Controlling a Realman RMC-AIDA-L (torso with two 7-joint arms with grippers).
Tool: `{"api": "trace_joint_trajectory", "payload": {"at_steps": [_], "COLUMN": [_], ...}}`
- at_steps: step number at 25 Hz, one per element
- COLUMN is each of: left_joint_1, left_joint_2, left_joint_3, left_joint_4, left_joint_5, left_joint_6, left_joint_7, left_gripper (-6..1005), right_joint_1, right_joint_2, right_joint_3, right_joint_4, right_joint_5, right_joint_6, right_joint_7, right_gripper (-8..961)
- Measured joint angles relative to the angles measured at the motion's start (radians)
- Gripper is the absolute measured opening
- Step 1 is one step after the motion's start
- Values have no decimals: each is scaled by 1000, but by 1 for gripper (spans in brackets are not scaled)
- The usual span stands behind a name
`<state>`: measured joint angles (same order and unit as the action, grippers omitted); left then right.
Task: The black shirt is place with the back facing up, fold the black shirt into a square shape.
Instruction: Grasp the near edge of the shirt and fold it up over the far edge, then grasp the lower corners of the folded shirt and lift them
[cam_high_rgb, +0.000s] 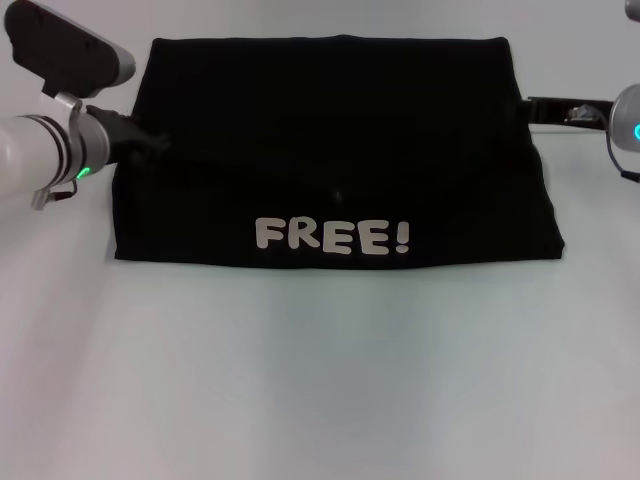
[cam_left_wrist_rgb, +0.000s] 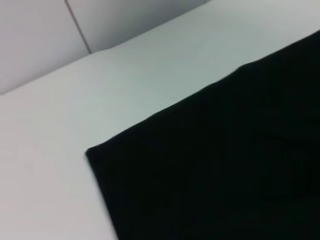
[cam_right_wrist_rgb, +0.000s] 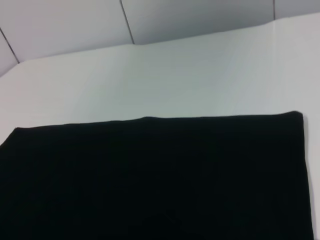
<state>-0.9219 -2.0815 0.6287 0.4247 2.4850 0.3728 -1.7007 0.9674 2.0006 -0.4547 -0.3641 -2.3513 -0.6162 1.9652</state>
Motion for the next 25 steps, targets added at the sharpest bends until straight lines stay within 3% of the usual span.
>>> {"api": "trace_joint_trajectory", "payload": {"at_steps": [4, 7, 10, 11, 12, 14, 15, 16, 20, 25], "left_joint_1": [26, 82, 154, 191, 196, 251, 251, 300, 341, 343], "left_joint_2": [-7, -35, -70, -77, -78, -78, -78, -79, -84, -84], "left_joint_3": [-5, 0, 8, 21, 24, 61, 61, 90, 116, 112], "left_joint_4": [54, 176, 360, 442, 455, 544, 544, 600, 602, 549], "left_joint_5": [1, 29, 83, 97, 98, 99, 99, 95, 93, 85], "left_joint_6": [-9, 52, 228, 350, 368, 541, 541, 655, 675, 654], "left_joint_7": [-23, -109, -235, -289, -296, -355, -355, -381, -396, -455], "left_gripper": [432, 570, 683, 704, 725, 767, 787, 808, 892, 908], "right_joint_1": [-21, -52, -96, -112, -128, -157, -169, -181, -210, -216], "right_joint_2": [12, 15, 8, 5, 0, -9, -12, -15, -17, -15], "right_joint_3": [1, 0, 0, 0, 0, 0, 1, 3, 4, 0], "right_joint_4": [-59, -99, -127, -134, -137, -142, -142, -143, -152, -153], "right_joint_5": [27, 78, 134, 153, 170, 187, 192, 193, 195, 195], "right_joint_6": [-17, -89, -217, -265, -311, -389, -419, -439, -462, -464], "right_joint_7": [2, -1, -14, -21, -27, -34, -35, -35, -38, -50], "right_gripper": [423, 490, 558, 580, 602, 647, 676, 705, 734, 733]}}
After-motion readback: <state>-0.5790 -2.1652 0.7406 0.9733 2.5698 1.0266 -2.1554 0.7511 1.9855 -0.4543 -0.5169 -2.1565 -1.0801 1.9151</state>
